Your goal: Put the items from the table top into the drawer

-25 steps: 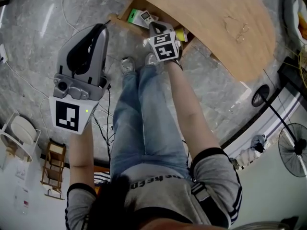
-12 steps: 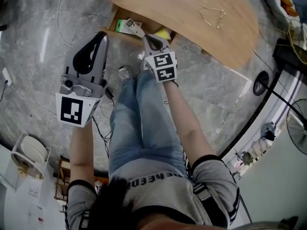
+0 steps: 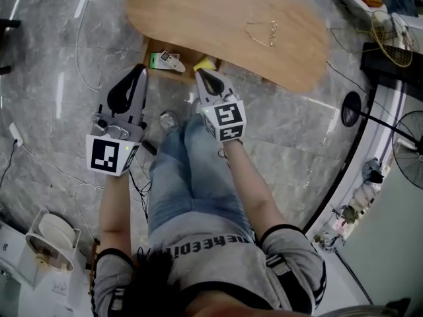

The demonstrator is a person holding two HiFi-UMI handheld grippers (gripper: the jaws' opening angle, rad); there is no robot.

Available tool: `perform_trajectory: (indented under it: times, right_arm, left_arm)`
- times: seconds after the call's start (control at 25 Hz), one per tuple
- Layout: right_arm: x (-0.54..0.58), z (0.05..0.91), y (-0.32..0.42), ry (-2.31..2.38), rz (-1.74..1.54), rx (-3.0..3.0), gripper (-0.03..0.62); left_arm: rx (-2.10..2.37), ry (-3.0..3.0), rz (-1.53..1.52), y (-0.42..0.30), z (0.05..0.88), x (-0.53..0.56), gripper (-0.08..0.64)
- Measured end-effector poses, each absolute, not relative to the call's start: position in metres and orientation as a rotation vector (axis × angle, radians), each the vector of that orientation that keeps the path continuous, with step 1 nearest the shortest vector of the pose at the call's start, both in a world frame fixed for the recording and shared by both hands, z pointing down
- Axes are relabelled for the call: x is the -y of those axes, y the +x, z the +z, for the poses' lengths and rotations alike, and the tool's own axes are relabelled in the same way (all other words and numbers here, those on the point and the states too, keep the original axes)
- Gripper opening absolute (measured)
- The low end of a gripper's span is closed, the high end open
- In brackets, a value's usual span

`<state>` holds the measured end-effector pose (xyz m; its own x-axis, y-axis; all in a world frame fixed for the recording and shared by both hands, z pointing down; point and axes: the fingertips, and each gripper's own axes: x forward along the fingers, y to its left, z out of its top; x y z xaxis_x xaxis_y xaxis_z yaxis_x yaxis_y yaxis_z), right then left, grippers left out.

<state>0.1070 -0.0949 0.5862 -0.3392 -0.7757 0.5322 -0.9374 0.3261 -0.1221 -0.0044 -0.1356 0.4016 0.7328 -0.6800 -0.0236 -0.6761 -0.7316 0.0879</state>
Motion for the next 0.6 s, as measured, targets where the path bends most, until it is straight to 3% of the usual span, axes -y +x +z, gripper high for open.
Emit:
perform_trajectory:
  times: [0.6]
  right_arm:
    - [0.087, 0.463, 0.137, 1.676, 0.450, 2.284, 0.003]
  left_arm:
    - [1.083, 2.893, -0.114, 0.021, 0.335, 0.136, 0.012]
